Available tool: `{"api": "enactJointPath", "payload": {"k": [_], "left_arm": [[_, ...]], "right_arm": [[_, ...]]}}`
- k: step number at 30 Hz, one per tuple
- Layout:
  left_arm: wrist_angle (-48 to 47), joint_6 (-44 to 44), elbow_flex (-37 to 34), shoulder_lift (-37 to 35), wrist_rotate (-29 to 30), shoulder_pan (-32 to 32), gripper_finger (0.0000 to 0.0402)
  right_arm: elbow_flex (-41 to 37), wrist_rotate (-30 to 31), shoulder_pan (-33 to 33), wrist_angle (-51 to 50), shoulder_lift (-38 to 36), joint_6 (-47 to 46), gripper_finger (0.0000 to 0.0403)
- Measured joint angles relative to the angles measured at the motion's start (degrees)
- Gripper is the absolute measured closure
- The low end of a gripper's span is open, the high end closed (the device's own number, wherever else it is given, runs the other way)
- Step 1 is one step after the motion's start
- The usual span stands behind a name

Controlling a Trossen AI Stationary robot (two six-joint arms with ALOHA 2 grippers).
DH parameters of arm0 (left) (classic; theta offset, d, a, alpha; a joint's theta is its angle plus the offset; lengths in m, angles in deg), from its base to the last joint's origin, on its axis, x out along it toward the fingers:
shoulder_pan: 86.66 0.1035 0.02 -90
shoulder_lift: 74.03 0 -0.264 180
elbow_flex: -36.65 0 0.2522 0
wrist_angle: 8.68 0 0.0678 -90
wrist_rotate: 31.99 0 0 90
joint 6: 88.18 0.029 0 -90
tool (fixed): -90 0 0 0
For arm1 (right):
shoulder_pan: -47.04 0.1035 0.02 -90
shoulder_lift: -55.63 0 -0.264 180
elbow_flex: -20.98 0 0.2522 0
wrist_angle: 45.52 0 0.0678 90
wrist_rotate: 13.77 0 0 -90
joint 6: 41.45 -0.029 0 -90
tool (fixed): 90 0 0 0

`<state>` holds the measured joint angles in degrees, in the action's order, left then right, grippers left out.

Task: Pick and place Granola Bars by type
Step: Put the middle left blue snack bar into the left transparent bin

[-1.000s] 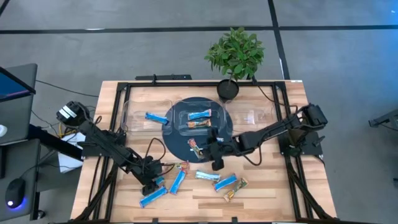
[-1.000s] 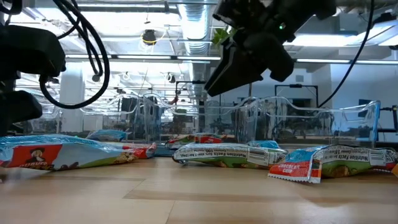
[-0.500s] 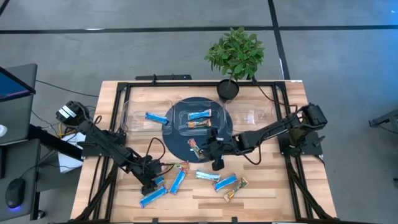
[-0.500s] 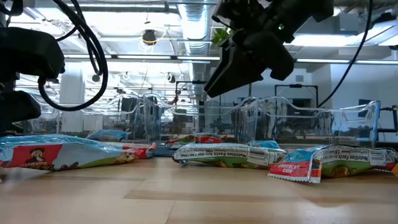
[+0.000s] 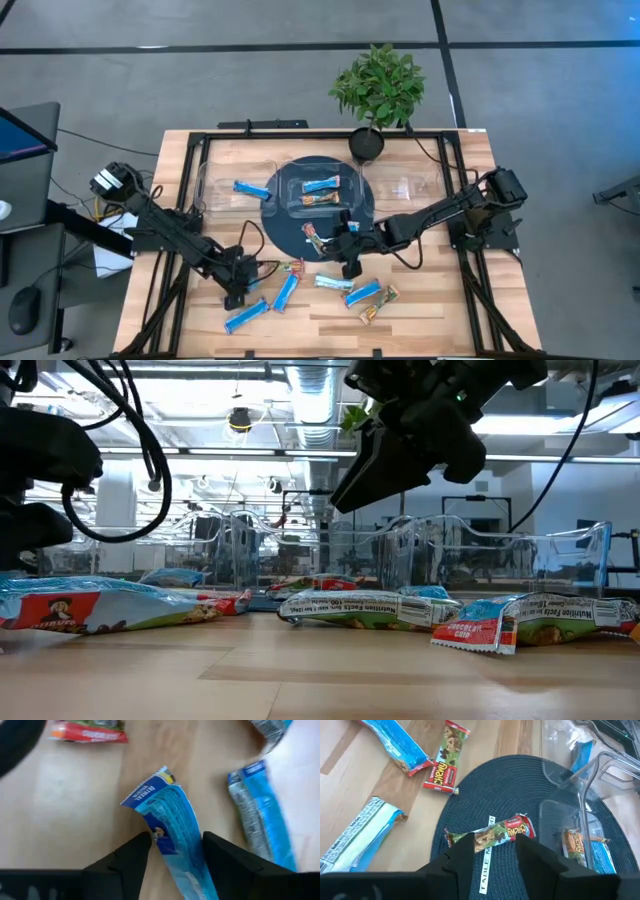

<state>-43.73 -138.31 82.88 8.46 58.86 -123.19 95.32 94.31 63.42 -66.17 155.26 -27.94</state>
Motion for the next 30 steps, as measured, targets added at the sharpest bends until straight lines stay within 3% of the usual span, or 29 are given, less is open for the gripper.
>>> {"api": "enactJointPath", "payload": {"k": [12, 22, 26, 30], "left_arm": [[-23.9, 2.5, 6.7, 0.4, 12.4, 0.4, 0.0282], [-27.7, 9.3, 10.7, 0.3, 21.3, 0.5, 0.0330], [-33.2, 12.1, 15.2, 0.3, 30.8, 0.4, 0.0335], [-42.4, 12.6, 19.9, 0.2, 46.8, 0.6, 0.0336]], "right_arm": [[0.0, 0.0, 0.0, -0.4, 0.0, -0.1, 0.0269], [0.0, 0.0, 0.0, -0.6, 0.0, -2.9, 0.0270], [0.0, 0.0, 0.1, -0.7, 0.0, -3.6, 0.0270], [0.0, 0.0, 0.2, -0.7, 0.0, -4.7, 0.0269]]}}
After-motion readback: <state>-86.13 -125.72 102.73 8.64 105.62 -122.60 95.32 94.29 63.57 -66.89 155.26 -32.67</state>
